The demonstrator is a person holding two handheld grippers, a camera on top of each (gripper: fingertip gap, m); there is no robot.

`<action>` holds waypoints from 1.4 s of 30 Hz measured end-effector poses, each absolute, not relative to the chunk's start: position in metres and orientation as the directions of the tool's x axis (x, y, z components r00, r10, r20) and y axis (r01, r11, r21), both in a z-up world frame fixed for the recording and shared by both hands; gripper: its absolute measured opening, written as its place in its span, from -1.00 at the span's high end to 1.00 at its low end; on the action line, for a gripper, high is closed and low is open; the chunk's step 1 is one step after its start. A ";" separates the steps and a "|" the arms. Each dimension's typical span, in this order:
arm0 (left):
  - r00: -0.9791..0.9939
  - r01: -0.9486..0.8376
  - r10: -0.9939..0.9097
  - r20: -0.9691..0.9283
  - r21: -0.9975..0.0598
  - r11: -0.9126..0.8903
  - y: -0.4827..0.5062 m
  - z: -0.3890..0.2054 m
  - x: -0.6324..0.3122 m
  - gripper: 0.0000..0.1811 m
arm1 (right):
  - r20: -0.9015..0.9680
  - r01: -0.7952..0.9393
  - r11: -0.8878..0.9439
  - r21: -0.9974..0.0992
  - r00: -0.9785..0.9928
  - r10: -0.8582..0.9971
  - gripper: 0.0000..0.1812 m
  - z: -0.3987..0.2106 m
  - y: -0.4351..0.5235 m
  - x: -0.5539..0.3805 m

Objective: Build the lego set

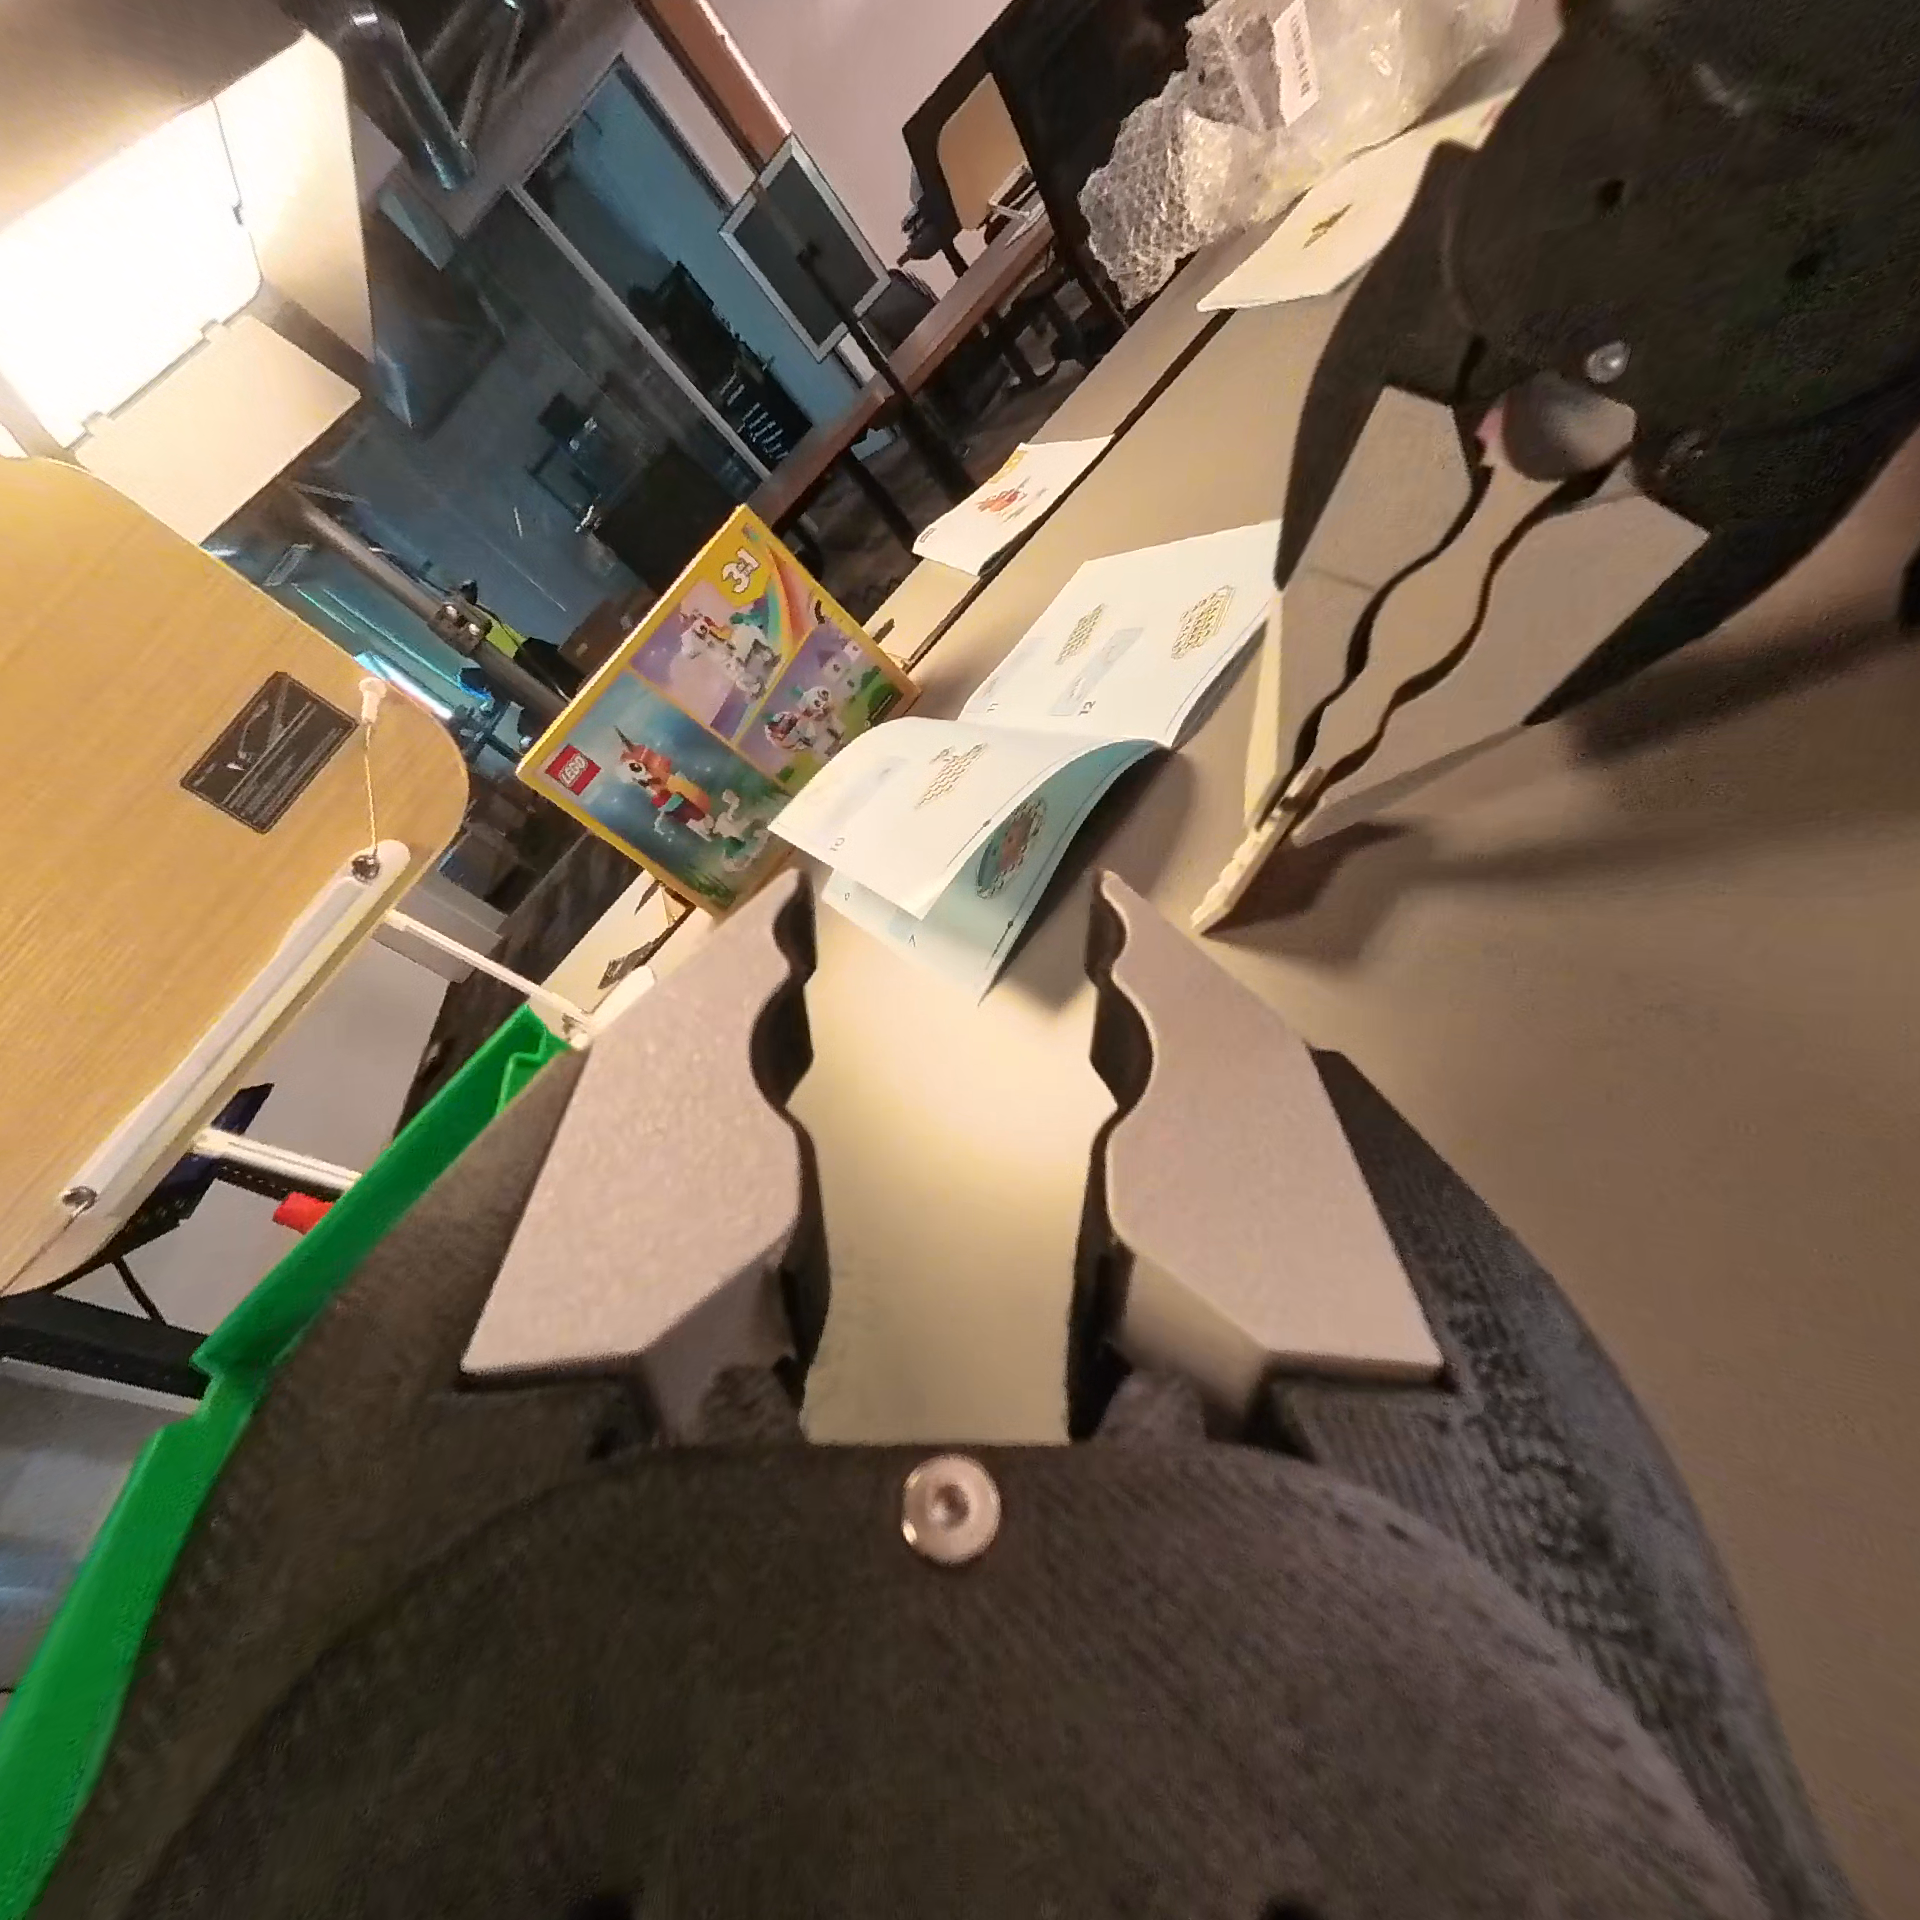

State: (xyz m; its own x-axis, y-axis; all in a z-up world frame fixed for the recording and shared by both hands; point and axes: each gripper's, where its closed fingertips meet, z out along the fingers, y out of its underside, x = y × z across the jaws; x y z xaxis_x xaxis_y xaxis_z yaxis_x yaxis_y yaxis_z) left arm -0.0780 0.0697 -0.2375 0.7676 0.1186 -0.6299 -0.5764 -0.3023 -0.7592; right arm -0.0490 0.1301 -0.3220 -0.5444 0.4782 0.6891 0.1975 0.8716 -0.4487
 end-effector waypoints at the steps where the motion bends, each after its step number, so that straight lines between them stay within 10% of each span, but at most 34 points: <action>1: 0.774 -0.569 0.118 -0.622 -0.765 -0.302 0.068 -0.238 -0.078 0.43 | 0.694 0.186 0.879 -0.440 -0.551 0.464 0.96 -0.323 0.128 -0.048; 12: 0.879 -0.448 0.054 -0.473 -0.860 -0.246 0.045 -0.224 -0.055 0.44 | 0.354 0.261 0.636 -0.726 -0.652 0.671 0.48 -0.312 0.112 -0.032; 17: 0.920 -0.380 0.064 -0.387 -0.919 -0.107 0.011 -0.187 -0.043 0.49 | 0.252 0.010 0.308 -0.951 -0.549 0.797 0.48 -0.245 0.104 -0.046; 29: 0.726 -0.215 0.649 -0.228 -0.971 -0.102 -0.124 -0.146 -0.205 0.65 | 0.471 -0.130 0.464 -0.876 -0.019 0.882 0.84 -0.226 0.156 -0.069; 34: 0.696 -0.080 0.692 -0.195 -0.978 -0.195 -0.155 -0.167 -0.259 0.41 | 0.452 -0.072 0.455 -0.887 0.053 0.890 0.84 -0.232 0.178 -0.073; 42: 0.878 0.111 0.459 -0.137 -0.874 -0.472 -0.143 -0.224 -0.273 0.63 | 0.444 -0.050 0.446 -0.893 0.055 0.894 0.84 -0.235 0.181 -0.076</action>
